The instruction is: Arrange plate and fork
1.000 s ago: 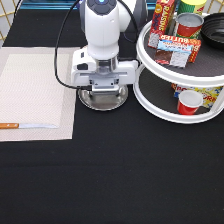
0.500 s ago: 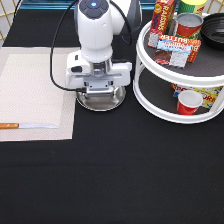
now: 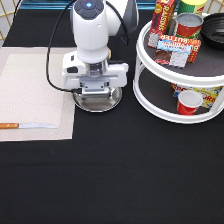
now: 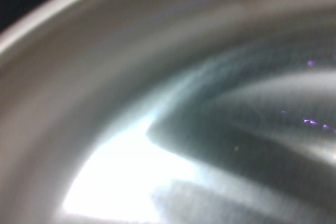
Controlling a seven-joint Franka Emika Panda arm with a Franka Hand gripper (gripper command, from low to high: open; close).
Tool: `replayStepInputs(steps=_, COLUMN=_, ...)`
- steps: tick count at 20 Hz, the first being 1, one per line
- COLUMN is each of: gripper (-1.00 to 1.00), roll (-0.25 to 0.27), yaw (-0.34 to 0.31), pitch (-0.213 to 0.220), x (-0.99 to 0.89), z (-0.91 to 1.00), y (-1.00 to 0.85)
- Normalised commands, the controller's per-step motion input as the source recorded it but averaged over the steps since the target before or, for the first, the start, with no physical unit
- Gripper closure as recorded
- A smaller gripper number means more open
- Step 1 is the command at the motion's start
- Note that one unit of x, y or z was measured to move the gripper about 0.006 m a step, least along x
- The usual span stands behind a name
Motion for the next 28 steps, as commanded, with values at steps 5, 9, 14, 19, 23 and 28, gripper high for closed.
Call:
replayStepInputs(steps=5, gripper=-1.00, roll=0.038, yaw=-0.007, pitch=0.102, x=0.22, z=0.05, y=-0.56)
replayStepInputs(steps=9, gripper=-1.00, roll=0.041, yaw=-0.009, pitch=0.107, x=0.24, z=0.05, y=-0.61)
replayStepInputs(steps=14, gripper=-1.00, roll=0.053, yaw=-0.013, pitch=0.111, x=0.25, z=0.08, y=-0.65)
replayStepInputs(steps=19, gripper=-1.00, roll=0.059, yaw=-0.007, pitch=0.108, x=0.28, z=0.07, y=-0.70)
replayStepInputs(steps=23, gripper=-1.00, roll=0.063, yaw=0.014, pitch=0.094, x=0.40, z=0.08, y=-0.76)
replayStepInputs(steps=28, gripper=-1.00, roll=0.032, yaw=0.057, pitch=0.078, x=0.45, z=0.08, y=-0.75)
